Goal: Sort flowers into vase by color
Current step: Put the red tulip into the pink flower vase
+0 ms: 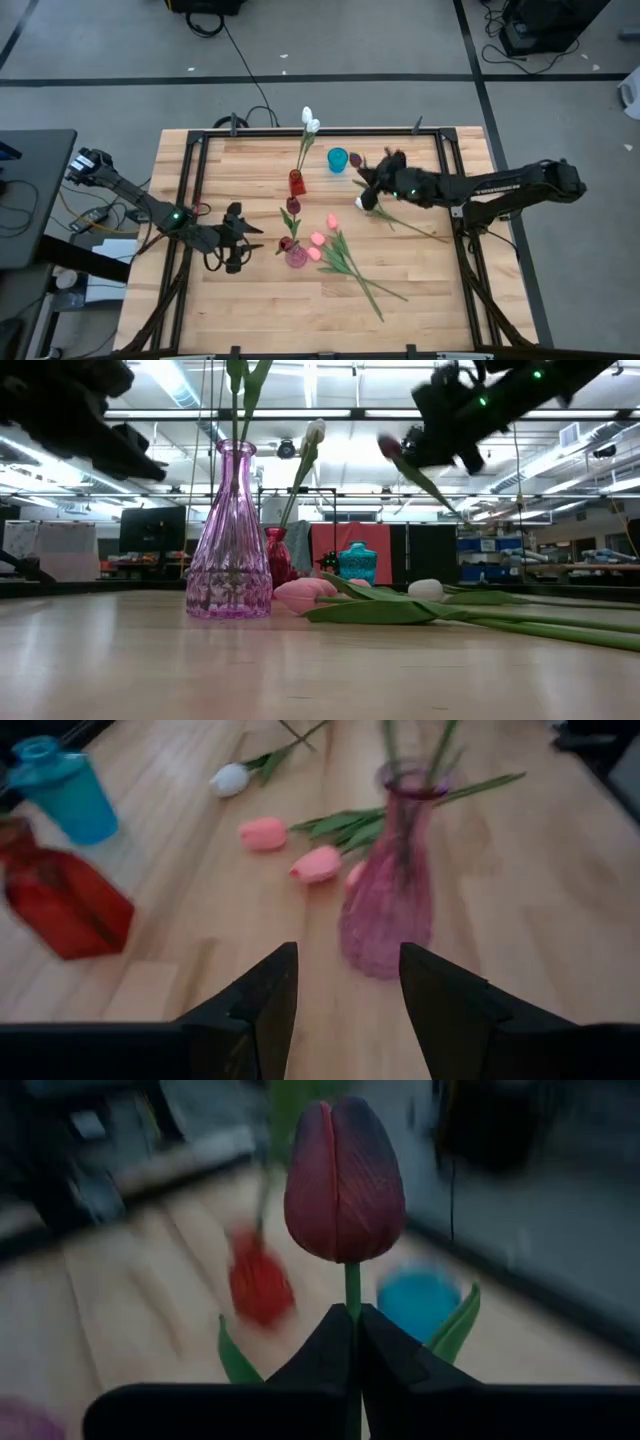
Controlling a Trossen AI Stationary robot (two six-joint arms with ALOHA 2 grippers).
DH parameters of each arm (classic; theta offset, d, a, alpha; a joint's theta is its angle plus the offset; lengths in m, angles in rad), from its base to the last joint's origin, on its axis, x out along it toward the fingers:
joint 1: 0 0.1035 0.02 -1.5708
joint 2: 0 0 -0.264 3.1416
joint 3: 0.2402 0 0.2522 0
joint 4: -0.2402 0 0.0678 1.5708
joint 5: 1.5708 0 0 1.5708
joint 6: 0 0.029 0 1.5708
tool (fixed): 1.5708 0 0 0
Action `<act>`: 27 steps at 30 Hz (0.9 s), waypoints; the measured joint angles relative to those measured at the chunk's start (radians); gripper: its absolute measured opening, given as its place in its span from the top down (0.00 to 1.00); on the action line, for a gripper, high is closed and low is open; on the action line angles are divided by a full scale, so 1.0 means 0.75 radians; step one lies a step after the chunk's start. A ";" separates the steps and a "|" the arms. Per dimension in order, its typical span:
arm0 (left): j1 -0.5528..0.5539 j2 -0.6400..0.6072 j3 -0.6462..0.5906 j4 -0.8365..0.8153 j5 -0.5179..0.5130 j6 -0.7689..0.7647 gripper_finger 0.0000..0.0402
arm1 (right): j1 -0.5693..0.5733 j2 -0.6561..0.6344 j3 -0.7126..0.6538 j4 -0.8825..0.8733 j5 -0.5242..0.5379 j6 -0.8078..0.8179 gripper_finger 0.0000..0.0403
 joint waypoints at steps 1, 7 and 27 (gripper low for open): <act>0.007 -0.003 -0.001 -0.001 -0.019 0.000 0.55 | -0.017 0.002 0.001 0.101 -0.001 -0.074 0.94; 0.016 -0.083 0.042 -0.007 -0.138 0.117 0.55 | -0.185 0.084 0.001 0.545 -0.262 -0.294 0.94; 0.017 -0.141 0.042 0.074 -0.309 0.167 0.55 | -0.006 0.363 0.030 1.626 -0.870 -0.010 0.94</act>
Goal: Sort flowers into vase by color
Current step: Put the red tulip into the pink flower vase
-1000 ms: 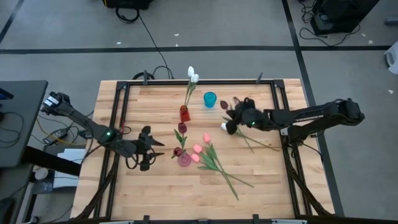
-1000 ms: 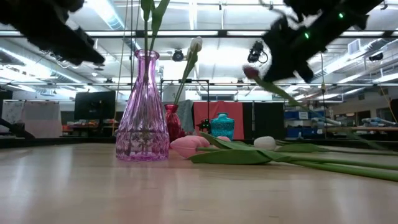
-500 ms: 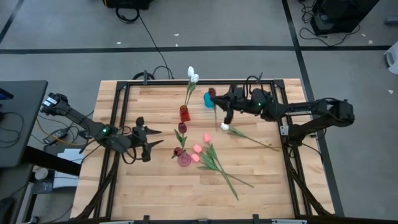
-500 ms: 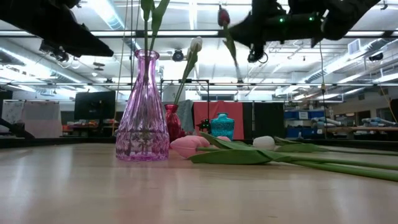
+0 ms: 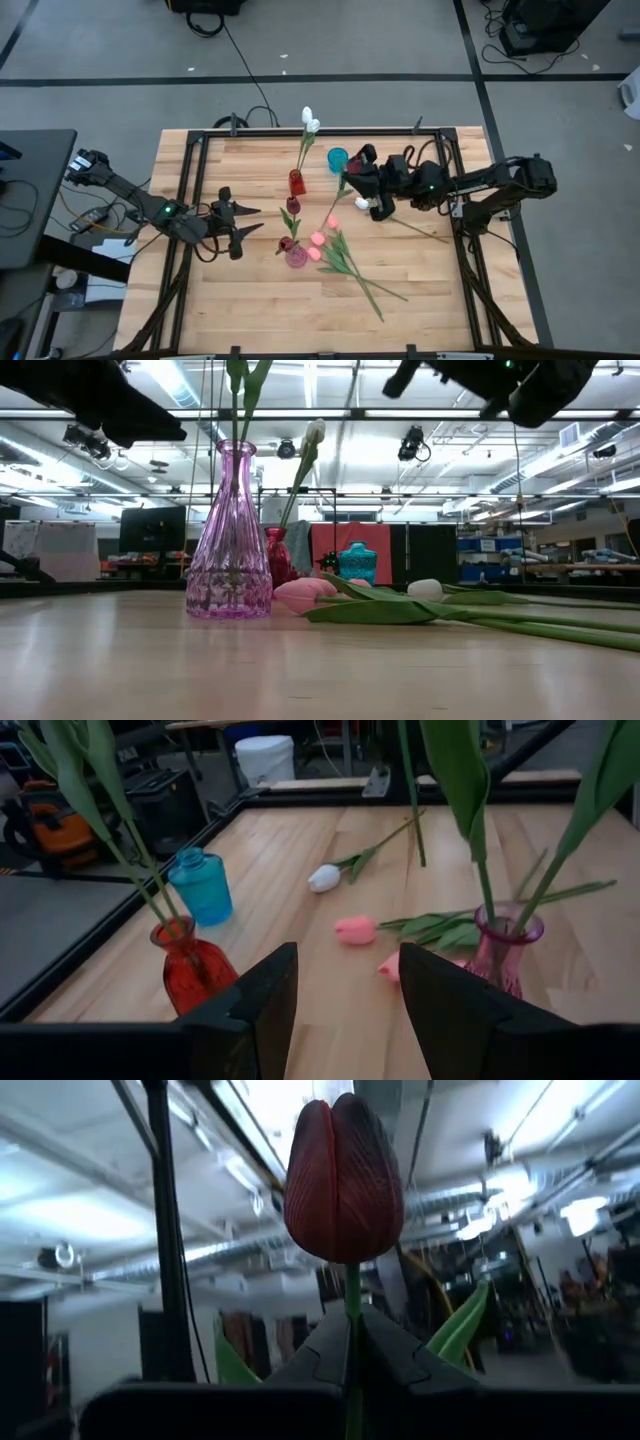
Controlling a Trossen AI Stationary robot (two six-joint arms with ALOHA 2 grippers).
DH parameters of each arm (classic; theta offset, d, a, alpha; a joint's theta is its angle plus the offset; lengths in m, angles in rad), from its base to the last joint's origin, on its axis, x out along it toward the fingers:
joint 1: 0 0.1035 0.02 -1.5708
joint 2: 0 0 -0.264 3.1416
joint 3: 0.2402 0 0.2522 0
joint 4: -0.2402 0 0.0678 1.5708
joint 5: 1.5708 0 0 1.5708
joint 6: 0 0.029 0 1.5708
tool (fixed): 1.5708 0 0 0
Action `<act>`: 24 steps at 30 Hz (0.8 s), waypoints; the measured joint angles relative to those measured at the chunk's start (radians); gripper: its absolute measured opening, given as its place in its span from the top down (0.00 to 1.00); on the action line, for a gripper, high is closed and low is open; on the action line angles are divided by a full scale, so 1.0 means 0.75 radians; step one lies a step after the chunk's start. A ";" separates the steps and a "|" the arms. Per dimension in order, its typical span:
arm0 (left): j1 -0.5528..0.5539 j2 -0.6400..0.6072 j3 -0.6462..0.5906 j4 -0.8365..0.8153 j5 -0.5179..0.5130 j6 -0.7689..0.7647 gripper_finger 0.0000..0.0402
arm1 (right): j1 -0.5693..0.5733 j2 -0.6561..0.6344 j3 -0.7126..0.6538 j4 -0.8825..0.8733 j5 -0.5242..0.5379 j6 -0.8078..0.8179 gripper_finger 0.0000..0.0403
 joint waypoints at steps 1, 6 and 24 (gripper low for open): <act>0.000 0.000 0.000 0.008 0.000 0.001 0.55 | 0.017 -0.002 0.016 0.004 0.017 -0.008 0.94; 0.000 0.000 0.000 0.020 0.000 0.000 0.55 | 0.125 0.076 0.119 0.008 0.074 -0.083 0.94; 0.000 0.000 0.000 0.025 -0.009 0.028 0.55 | 0.203 0.326 0.405 -0.075 0.054 -0.233 0.94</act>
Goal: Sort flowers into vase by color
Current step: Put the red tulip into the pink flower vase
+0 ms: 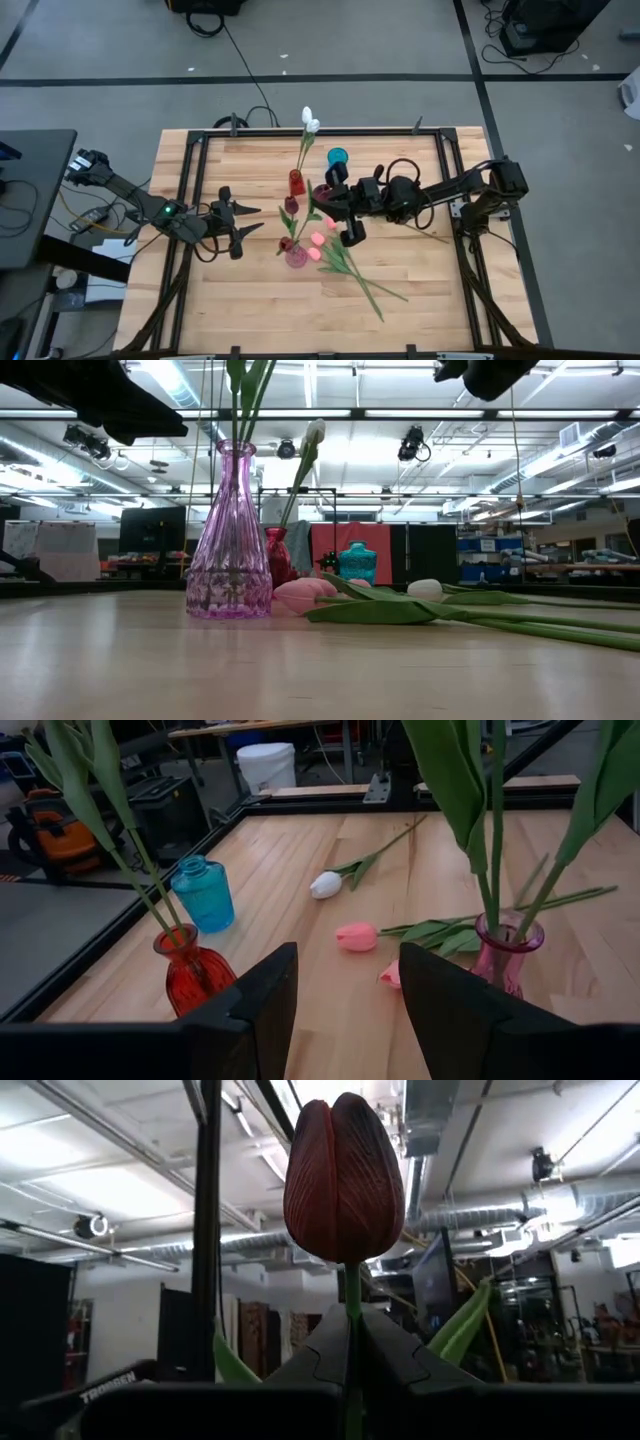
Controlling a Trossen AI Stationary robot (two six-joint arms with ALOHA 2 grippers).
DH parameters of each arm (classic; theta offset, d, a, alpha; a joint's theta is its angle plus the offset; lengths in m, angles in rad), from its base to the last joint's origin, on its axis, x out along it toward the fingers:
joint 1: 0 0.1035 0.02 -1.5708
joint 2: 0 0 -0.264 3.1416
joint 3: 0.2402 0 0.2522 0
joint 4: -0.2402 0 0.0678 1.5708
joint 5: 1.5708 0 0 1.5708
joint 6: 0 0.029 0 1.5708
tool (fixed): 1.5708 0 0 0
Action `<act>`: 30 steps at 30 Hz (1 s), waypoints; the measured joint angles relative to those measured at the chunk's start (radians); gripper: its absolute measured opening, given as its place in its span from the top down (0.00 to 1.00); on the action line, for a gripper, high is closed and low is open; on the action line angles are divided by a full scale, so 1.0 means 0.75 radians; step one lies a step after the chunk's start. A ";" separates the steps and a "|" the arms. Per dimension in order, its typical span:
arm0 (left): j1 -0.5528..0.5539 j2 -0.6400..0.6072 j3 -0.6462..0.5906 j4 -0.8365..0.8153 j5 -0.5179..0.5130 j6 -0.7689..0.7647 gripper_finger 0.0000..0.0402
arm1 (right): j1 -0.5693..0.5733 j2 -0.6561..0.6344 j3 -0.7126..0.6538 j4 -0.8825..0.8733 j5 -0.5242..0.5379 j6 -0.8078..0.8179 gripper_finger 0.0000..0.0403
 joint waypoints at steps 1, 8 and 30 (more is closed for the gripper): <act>0.000 0.000 0.000 0.001 0.000 0.001 0.55 | 0.000 0.001 0.000 -0.007 0.003 0.003 0.94; 0.000 0.001 0.001 0.029 0.000 -0.003 0.55 | 0.007 0.023 -0.001 -0.098 0.009 -0.020 0.94; 0.001 0.000 0.001 0.067 0.021 -0.001 0.55 | -0.021 -0.078 -0.001 -0.930 -0.232 -0.099 0.52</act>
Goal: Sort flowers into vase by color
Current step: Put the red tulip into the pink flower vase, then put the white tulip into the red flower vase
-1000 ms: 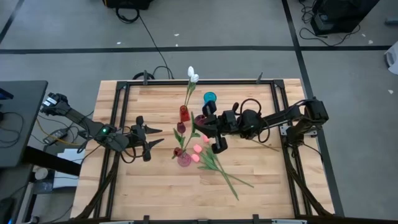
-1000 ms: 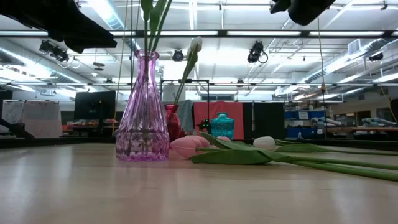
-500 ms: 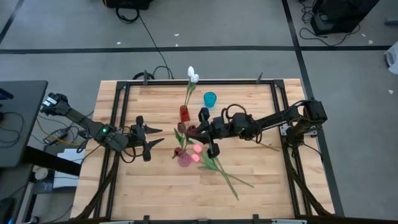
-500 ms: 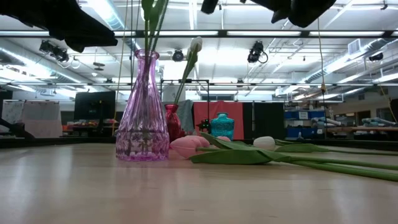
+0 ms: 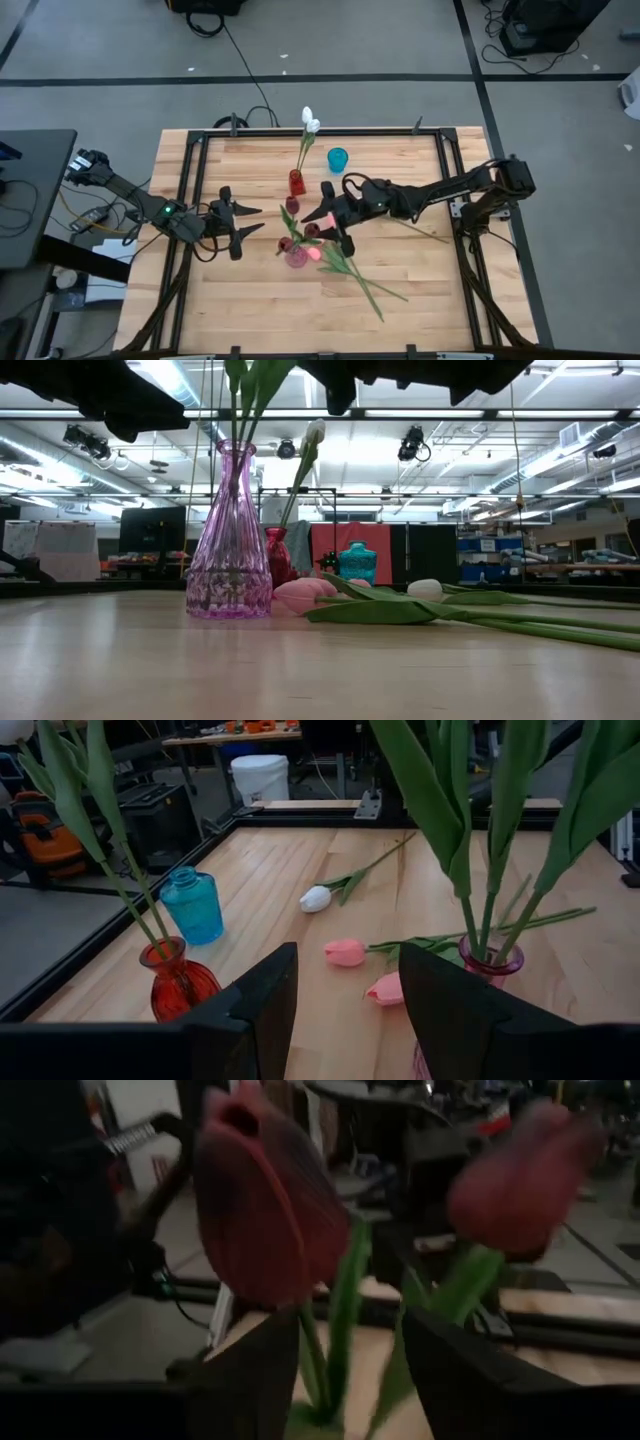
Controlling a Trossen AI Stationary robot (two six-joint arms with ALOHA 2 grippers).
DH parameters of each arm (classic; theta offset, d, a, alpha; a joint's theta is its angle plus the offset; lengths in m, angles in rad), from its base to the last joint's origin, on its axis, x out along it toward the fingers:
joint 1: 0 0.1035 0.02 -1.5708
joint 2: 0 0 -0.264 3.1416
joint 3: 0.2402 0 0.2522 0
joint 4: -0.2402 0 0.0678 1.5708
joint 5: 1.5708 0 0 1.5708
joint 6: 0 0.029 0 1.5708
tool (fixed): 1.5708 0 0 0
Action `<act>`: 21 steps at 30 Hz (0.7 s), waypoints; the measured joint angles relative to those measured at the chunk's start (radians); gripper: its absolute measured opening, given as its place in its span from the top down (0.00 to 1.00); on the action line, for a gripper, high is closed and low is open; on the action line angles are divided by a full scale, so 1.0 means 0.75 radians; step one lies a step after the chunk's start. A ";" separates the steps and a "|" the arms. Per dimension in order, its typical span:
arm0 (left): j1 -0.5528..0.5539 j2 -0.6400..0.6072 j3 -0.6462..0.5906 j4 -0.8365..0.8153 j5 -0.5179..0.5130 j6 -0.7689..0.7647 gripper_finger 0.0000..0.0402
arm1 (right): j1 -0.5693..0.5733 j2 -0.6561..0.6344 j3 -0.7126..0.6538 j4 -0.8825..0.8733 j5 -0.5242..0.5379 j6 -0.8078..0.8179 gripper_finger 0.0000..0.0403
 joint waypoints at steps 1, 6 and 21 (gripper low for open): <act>0.000 0.000 0.000 0.000 0.001 0.001 0.55 | 0.000 -0.010 0.000 -0.036 0.000 -0.008 0.50; 0.000 0.000 0.000 0.001 -0.043 0.009 0.55 | 0.001 -0.079 0.000 -0.235 0.007 -0.067 0.44; 0.001 0.000 0.000 0.000 0.001 -0.002 0.55 | -0.070 -0.333 0.000 -1.502 0.693 0.174 0.43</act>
